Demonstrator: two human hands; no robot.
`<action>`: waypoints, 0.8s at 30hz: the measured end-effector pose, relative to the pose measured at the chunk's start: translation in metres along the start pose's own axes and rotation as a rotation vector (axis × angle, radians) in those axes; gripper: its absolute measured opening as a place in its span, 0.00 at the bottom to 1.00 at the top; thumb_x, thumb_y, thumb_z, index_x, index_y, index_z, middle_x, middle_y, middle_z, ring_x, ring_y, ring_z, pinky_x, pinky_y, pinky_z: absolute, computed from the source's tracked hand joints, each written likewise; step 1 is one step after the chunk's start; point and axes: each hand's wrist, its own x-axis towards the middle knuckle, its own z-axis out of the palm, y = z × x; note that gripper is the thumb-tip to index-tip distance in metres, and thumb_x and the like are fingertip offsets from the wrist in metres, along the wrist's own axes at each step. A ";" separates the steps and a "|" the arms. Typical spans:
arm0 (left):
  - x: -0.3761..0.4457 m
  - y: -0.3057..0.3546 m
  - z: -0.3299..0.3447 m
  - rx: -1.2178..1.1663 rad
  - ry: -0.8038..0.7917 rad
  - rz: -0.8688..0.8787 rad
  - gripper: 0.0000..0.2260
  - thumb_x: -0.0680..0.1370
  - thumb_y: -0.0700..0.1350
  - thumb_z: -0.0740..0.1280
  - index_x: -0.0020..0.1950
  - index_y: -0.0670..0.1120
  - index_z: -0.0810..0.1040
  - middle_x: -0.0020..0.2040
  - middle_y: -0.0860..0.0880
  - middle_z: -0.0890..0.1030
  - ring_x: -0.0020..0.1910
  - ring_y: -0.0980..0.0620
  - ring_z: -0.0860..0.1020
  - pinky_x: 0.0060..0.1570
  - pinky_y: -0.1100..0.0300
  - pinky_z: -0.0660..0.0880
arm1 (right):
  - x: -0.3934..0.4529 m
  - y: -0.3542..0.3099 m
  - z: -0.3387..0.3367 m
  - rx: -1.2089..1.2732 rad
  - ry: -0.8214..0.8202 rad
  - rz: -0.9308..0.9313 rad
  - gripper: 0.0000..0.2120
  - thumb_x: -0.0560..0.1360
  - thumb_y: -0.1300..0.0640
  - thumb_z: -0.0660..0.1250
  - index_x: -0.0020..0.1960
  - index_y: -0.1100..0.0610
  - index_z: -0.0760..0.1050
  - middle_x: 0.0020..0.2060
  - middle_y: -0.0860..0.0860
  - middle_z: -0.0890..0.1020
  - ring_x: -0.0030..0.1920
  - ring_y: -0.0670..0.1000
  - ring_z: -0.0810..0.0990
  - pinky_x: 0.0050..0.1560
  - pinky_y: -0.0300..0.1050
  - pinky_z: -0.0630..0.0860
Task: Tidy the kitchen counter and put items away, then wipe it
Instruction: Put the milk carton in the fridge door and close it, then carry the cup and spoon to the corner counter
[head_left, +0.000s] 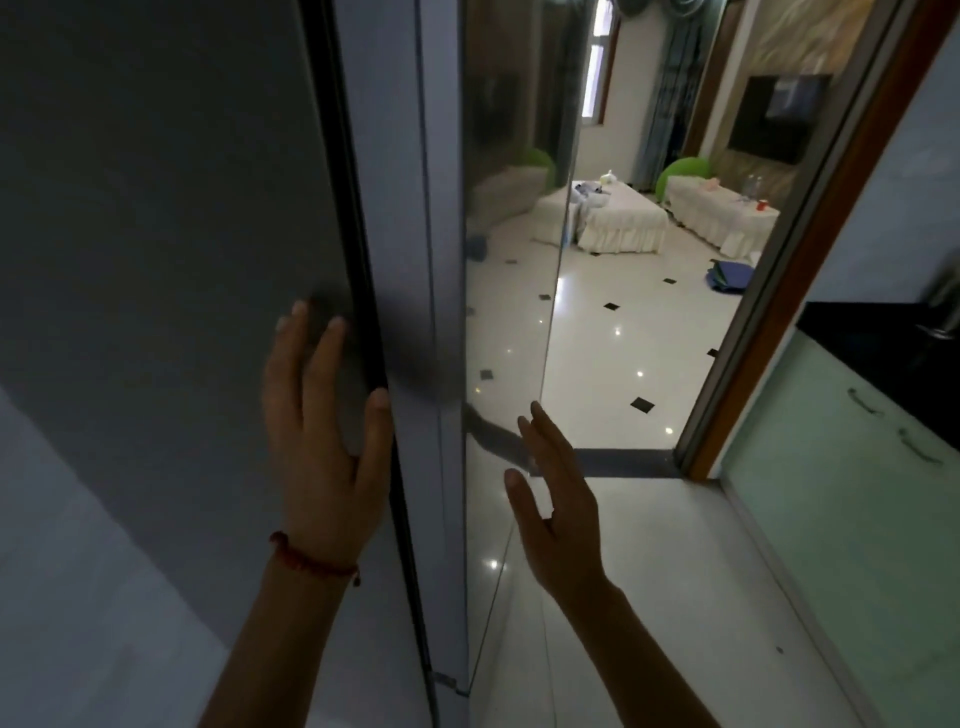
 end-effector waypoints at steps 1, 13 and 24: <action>-0.003 0.009 0.001 0.002 0.023 0.042 0.20 0.77 0.44 0.58 0.66 0.36 0.66 0.68 0.37 0.62 0.70 0.39 0.61 0.71 0.49 0.60 | -0.004 0.006 -0.010 -0.012 0.030 0.025 0.22 0.77 0.44 0.55 0.66 0.53 0.64 0.68 0.52 0.68 0.69 0.43 0.65 0.68 0.31 0.63; -0.157 0.092 0.120 -0.290 -0.932 0.184 0.29 0.78 0.59 0.49 0.59 0.39 0.77 0.56 0.39 0.80 0.58 0.48 0.76 0.59 0.52 0.73 | -0.182 0.075 -0.226 -0.556 0.197 0.698 0.19 0.76 0.52 0.63 0.67 0.52 0.70 0.68 0.49 0.72 0.68 0.49 0.69 0.64 0.43 0.66; -0.385 0.189 0.206 -0.072 -1.814 -0.066 0.18 0.78 0.47 0.61 0.67 0.45 0.70 0.67 0.45 0.73 0.68 0.47 0.68 0.68 0.57 0.63 | -0.428 0.067 -0.388 -0.543 0.276 1.503 0.21 0.79 0.50 0.58 0.70 0.56 0.65 0.70 0.54 0.69 0.69 0.55 0.68 0.67 0.48 0.65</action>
